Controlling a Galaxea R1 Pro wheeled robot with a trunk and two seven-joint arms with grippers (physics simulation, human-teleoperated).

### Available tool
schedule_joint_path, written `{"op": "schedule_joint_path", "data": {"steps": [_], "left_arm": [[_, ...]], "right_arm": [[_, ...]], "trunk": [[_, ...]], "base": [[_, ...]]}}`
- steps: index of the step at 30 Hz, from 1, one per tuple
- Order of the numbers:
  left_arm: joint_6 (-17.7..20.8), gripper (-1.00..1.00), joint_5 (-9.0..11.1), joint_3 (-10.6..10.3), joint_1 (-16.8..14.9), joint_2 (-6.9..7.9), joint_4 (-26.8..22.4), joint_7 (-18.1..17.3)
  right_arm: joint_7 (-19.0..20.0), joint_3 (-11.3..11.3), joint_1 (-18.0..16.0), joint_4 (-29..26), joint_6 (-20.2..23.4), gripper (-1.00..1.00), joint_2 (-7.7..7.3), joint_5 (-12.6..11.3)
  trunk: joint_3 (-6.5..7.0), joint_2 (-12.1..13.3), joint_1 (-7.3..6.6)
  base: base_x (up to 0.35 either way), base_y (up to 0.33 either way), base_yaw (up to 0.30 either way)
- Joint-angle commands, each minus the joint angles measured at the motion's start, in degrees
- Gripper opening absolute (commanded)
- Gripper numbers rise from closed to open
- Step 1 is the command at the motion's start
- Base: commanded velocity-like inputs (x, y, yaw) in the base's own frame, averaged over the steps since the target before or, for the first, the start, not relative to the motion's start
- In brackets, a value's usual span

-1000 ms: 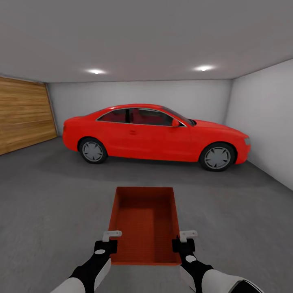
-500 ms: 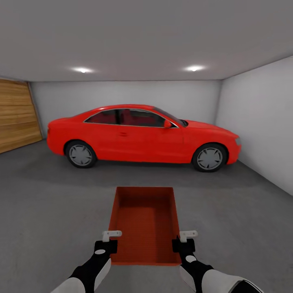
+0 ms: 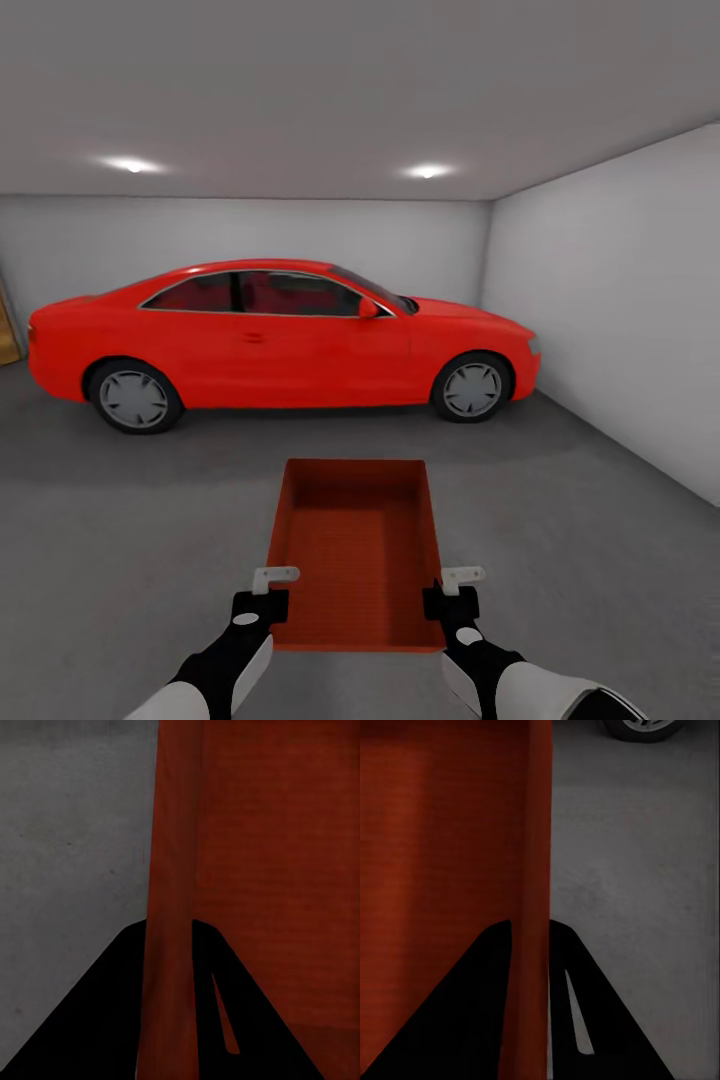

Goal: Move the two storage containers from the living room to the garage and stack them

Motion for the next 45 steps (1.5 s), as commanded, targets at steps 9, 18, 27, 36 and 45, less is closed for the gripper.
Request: {"op": "schedule_joint_path", "data": {"steps": [9, 18, 27, 36, 45], "left_arm": [[0.07, -1.00, -0.16, 0.28, -0.06, 0.09, -0.38, 0.52], [0.07, -1.00, -0.16, 0.28, -0.06, 0.09, -0.39, 0.52], [0.07, -1.00, -0.16, 0.28, -0.06, 0.09, -0.39, 0.52], [0.07, -1.00, -0.16, 0.28, -0.06, 0.09, -0.38, 0.52], [0.07, -1.00, -0.16, 0.28, -0.06, 0.07, -0.38, 0.52]], "right_arm": [[-0.24, -3.35, -0.06, 0.56, -0.36, -1.00, 0.01, -1.54], [-0.24, -3.35, -0.06, 0.56, -0.36, -1.00, 0.01, -1.55], [-0.24, -3.35, -0.06, 0.56, -0.36, -1.00, 0.00, -1.55], [-0.24, -3.35, -0.06, 0.56, -0.36, -1.00, -0.01, -1.55], [-0.24, -3.35, -0.06, 0.56, -0.36, -1.00, -0.07, -1.55]], "trunk": [[0.17, -0.06, 0.04], [0.41, -0.06, 0.04], [0.65, -0.06, 0.04], [0.89, -0.06, 0.04], [1.07, -0.06, 0.04]], "base": [[0.321, 0.000, -0.279], [0.321, 0.000, -0.278], [0.321, 0.000, -0.278], [0.321, 0.000, -0.278], [0.321, 0.000, -0.224]]}}
